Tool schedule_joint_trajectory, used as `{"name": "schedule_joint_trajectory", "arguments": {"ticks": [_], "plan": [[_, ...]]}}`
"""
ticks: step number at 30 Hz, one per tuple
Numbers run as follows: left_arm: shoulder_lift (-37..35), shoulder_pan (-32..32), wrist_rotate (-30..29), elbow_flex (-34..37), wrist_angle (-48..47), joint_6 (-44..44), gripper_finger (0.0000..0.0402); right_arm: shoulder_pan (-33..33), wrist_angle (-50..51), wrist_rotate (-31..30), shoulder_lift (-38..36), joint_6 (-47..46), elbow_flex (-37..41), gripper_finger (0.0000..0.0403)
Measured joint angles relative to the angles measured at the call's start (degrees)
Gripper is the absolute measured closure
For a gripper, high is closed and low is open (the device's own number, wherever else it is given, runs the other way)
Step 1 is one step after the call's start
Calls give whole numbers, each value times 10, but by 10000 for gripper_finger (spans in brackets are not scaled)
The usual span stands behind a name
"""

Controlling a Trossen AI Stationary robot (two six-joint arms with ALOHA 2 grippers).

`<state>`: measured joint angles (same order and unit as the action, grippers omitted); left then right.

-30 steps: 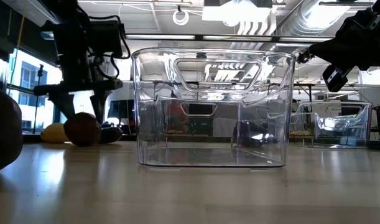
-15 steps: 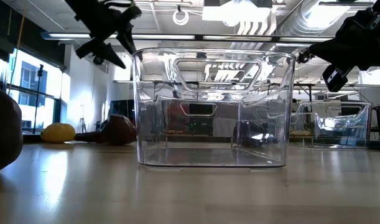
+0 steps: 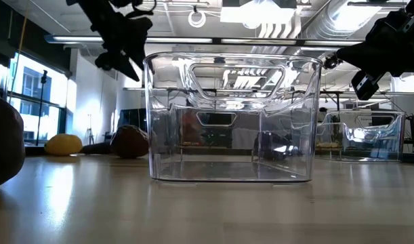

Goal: Sort produce into baskets
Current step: Put the red apple into the middle transparent bin

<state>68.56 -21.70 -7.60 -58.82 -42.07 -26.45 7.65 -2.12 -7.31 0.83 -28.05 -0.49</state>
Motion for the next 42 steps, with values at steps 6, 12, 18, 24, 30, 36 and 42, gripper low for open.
{"name": "schedule_joint_trajectory", "arguments": {"ticks": [6, 12, 18, 24, 30, 36, 42], "plan": [[61, -24, -24, -51, -62, 61, 208, 0, 0, 0, 0, 0, 0, 402], [86, -28, -54, -52, -64, 91, 208, 0, 0, 0, 0, 0, 0, 402], [117, -36, -44, -52, -46, 151, 200, 0, 0, 0, 0, 0, 0, 402], [180, -58, 2, -53, -49, 204, 129, 0, 0, 0, 0, 0, 0, 402], [230, -58, 5, -53, -86, 204, 46, 0, 0, 0, 0, 0, 0, 402], [232, -57, -10, -53, -98, 153, 22, 0, 0, 0, 0, 0, 0, 402], [229, -52, 86, -53, -90, 136, 21, 0, 0, 0, 0, 0, 0, 402]]}}
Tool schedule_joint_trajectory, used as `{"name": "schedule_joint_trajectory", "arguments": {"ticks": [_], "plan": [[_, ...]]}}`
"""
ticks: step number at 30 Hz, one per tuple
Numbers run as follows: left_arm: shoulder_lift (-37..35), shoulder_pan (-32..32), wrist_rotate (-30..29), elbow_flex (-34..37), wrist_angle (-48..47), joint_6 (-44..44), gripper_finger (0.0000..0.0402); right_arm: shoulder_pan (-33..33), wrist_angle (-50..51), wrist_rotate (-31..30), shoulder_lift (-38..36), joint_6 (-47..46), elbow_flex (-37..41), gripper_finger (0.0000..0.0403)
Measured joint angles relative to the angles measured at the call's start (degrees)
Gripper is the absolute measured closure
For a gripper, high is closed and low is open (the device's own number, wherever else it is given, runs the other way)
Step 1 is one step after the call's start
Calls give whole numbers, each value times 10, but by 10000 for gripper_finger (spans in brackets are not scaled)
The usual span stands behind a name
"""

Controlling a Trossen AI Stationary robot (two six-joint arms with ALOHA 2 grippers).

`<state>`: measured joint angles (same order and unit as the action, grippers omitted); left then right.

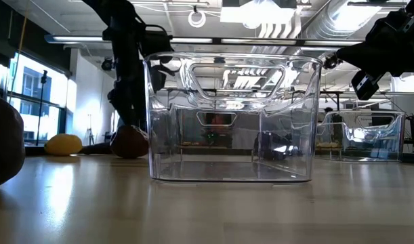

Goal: Sort produce into baskets
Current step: Put the red apple into the middle transparent bin

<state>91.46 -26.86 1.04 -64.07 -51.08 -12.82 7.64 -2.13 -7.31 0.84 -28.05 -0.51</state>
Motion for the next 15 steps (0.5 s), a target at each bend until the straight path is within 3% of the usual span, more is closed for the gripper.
{"name": "schedule_joint_trajectory", "arguments": {"ticks": [7, 15], "plan": [[9, 7, -48, 0, -8, 0, 21, 0, 0, 0, 0, 0, 0, 402], [56, 11, -35, 0, -12, -1, 21, 0, 0, 0, 0, 0, 0, 402]]}}
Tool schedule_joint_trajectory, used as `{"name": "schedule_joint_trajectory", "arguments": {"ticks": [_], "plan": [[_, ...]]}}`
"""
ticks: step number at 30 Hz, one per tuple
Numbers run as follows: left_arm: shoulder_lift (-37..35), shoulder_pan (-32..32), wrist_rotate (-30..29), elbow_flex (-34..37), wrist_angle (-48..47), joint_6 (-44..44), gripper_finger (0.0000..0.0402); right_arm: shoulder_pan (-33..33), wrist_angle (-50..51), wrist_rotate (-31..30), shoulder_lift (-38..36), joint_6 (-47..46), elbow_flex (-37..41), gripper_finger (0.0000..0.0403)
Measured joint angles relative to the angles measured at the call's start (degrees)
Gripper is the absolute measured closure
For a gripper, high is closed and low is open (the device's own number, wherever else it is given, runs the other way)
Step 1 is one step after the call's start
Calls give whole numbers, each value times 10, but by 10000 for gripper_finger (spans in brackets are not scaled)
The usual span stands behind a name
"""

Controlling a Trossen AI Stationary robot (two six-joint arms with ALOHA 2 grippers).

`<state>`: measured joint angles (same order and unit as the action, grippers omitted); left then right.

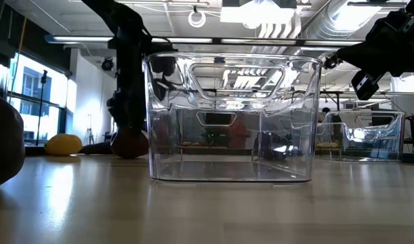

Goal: Sort produce into baskets
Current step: Put the red apple into the middle transparent bin

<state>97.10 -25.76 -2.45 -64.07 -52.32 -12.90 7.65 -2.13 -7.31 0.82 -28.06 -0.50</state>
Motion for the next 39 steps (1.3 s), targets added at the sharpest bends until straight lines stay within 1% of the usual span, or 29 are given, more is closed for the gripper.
{"name": "schedule_joint_trajectory", "arguments": {"ticks": [7, 13, 16, 20, 21, 24, 26, 29, 31, 33, 35, 39], "plan": [[50, 3, -11, 0, 16, -5, 21, 0, 0, 0, 0, 0, 0, 402], [71, 4, -12, 0, 23, -10, 22, 0, 0, 0, 0, 0, 0, 402], [70, 3, -12, 0, 19, -8, 35, 0, 0, 0, 0, 0, 0, 402], [36, 4, -11, 1, 12, -5, 87, 0, 0, 0, 0, 0, 0, 402], [23, 4, -11, 1, 10, -7, 93, 0, 0, 0, 0, 0, 0, 402], [-31, 4, -11, 1, 6, -36, 93, 0, 0, 0, 0, 0, 0, 402], [-80, 12, -5, 1, 11, -68, 93, 0, 0, 0, 0, 0, 0, 402], [-157, 45, 21, 1, 48, -136, 93, 0, 0, 0, 0, 0, 0, 402], [-201, 87, 33, 1, 107, -184, 93, 0, 0, 0, 0, 0, 0, 402], [-223, 139, 30, -1, 172, -224, 93, 0, 0, 0, 0, 0, 0, 402], [-223, 194, 16, -1, 221, -257, 93, 0, 0, 0, 0, 0, 0, 402], [-180, 283, -41, 0, 297, -297, 93, 0, 0, 0, 0, 0, 0, 402]]}}
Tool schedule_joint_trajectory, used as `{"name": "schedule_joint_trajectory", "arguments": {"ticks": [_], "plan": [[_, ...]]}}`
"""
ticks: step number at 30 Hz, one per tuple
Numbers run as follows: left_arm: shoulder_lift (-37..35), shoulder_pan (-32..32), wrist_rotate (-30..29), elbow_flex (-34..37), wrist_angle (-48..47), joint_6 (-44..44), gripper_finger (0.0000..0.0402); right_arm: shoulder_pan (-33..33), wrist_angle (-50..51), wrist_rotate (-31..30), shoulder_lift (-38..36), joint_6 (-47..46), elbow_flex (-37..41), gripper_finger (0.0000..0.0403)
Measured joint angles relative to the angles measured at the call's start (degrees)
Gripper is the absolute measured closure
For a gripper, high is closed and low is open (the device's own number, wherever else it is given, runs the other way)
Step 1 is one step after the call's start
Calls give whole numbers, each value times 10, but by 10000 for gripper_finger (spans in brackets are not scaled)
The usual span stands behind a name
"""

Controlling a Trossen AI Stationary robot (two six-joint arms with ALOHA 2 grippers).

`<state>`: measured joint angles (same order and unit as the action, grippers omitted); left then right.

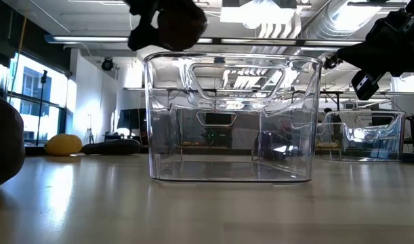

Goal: Sort produce into baskets
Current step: Put the red apple into the middle transparent bin

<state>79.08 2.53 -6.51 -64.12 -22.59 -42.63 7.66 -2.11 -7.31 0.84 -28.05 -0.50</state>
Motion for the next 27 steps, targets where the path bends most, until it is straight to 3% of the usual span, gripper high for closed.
{"name": "schedule_joint_trajectory", "arguments": {"ticks": [3, 9, 18, 23, 25, 27], "plan": [[35, 29, -30, 1, 30, -2, 83, 0, 0, 0, 0, 0, 0, 402], [85, 36, -19, 1, 29, -7, 39, 0, 0, 0, 0, 0, 0, 402], [159, 1, 138, 1, 136, -8, 31, 0, 0, 0, 0, 0, 0, 402], [136, -44, 235, 1, 142, -6, 30, 0, 0, 0, 0, 0, 0, 402], [101, -57, 239, 1, 144, 25, 30, 0, 0, 0, 0, 0, 0, 402], [52, -68, 198, 0, 147, 51, 30, 0, 0, 0, 0, 0, 0, 402]]}}
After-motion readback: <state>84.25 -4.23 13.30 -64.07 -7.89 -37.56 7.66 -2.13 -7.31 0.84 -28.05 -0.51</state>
